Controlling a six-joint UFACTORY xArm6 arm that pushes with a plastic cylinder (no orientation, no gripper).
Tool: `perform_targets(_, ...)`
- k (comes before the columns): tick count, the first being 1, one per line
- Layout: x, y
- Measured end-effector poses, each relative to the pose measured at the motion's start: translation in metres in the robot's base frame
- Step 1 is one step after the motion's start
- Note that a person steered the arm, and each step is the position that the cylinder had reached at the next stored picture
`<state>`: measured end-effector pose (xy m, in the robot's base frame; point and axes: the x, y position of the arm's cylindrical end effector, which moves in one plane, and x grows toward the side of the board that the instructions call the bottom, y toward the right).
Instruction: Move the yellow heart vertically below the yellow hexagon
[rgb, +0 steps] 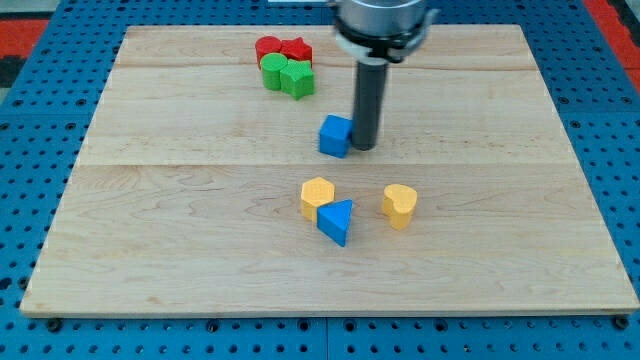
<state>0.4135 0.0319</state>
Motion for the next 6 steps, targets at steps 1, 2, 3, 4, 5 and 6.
perform_targets(1,0.000,0.036)
perform_targets(2,0.058,0.080)
perform_targets(3,0.114,0.047)
perform_targets(4,0.119,0.015)
perform_targets(5,0.121,-0.006)
perform_targets(6,0.103,-0.059)
